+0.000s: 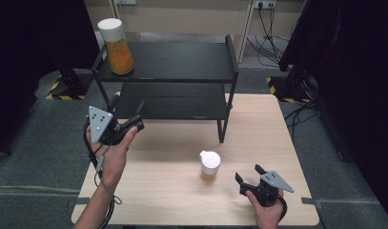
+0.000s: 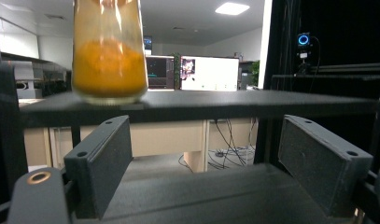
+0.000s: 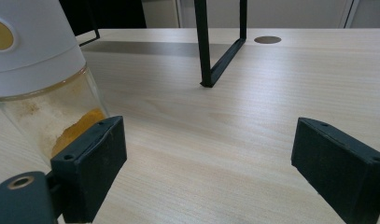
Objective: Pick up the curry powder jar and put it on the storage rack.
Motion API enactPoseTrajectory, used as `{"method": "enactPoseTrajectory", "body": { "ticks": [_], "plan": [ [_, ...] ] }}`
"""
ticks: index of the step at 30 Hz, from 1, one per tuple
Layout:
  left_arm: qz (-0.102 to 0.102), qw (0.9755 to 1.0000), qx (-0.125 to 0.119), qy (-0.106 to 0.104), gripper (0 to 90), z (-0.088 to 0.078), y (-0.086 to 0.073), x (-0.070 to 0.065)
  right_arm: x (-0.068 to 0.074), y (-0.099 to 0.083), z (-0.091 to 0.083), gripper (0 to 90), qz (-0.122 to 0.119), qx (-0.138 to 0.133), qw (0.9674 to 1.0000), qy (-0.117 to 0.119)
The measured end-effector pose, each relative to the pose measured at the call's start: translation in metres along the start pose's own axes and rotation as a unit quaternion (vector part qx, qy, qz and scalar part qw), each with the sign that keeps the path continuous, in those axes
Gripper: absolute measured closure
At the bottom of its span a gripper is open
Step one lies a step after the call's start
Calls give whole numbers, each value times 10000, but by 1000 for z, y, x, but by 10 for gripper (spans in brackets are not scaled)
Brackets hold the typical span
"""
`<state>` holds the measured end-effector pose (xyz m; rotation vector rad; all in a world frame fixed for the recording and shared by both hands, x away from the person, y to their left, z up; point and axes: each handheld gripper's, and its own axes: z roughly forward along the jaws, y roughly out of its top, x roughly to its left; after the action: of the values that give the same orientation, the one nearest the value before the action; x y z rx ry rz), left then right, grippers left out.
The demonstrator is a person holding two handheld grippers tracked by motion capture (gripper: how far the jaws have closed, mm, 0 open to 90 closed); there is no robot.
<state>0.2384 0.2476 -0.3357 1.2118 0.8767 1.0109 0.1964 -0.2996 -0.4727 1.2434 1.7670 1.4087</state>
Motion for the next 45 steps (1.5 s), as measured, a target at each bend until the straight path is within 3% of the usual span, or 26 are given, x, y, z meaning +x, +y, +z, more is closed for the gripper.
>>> {"method": "enactPoseTrajectory", "body": {
  "ticks": [3,7,11,16,20,31,41,45],
  "plan": [
    [105,9999,56,-56,164,-9,-15,-2,0,0,0,105,-1,7,10000,4],
    [-44,9996,204,-189,162,-20,-41,-1,0,0,0,105,12,1,10000,2],
    [-200,9989,384,-182,158,-35,-72,2,0,0,0,105,11,-12,10000,-1],
    [-292,9975,611,-182,151,-47,-95,5,0,0,0,105,-7,3,10000,-1],
    [-255,9968,742,-164,150,-56,-110,7,0,0,0,105,-8,-4,10000,-5],
    [-323,9932,1110,-109,149,-75,-143,16,0,0,0,105,-28,-5,10000,5],
    [-411,9912,1250,-120,143,-76,-153,19,-1,0,0,104,-14,-12,10000,27],
    [-544,9901,1286,-121,144,-75,-156,21,-1,0,0,102,-10,-1,10000,41]
  ]
}}
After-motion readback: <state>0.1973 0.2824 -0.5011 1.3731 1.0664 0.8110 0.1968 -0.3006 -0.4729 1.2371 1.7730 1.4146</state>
